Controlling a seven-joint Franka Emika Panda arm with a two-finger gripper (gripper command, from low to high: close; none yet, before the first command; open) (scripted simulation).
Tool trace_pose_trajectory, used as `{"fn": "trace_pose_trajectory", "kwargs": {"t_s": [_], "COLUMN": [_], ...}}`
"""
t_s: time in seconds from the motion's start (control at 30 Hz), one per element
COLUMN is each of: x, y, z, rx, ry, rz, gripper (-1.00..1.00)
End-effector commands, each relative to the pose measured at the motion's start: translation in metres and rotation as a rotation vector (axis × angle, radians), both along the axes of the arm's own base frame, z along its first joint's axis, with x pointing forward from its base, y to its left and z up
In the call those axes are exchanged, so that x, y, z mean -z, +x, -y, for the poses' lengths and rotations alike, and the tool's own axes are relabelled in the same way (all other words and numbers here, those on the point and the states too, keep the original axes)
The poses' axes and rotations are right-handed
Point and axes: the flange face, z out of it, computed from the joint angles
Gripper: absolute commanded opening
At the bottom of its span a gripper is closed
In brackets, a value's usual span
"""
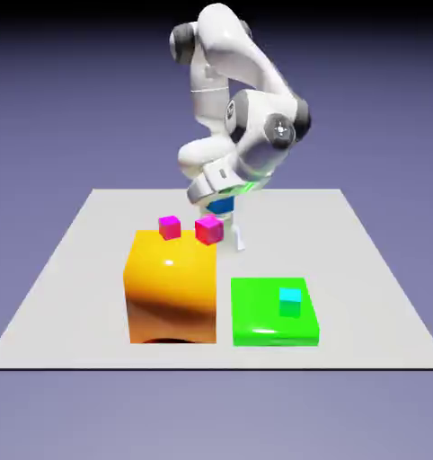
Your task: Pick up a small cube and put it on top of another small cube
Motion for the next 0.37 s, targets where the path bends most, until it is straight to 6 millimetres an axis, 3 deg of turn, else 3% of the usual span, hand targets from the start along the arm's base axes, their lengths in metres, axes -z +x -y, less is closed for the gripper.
{"fn": "trace_pose_trajectory", "kwargs": {"t_s": [0.0,0.23,0.27,0.33], "x": [0.000,0.056,0.056,0.047], "y": [0.000,-0.026,-0.026,-0.022], "z": [0.000,0.022,0.022,0.019], "rx": [-0.001,0.000,0.000,0.001], "ry": [-0.001,-0.002,-0.002,-0.004], "rz": [0.001,0.000,0.000,0.002], "gripper": [-1.00,-1.00,1.00,1.00]}}
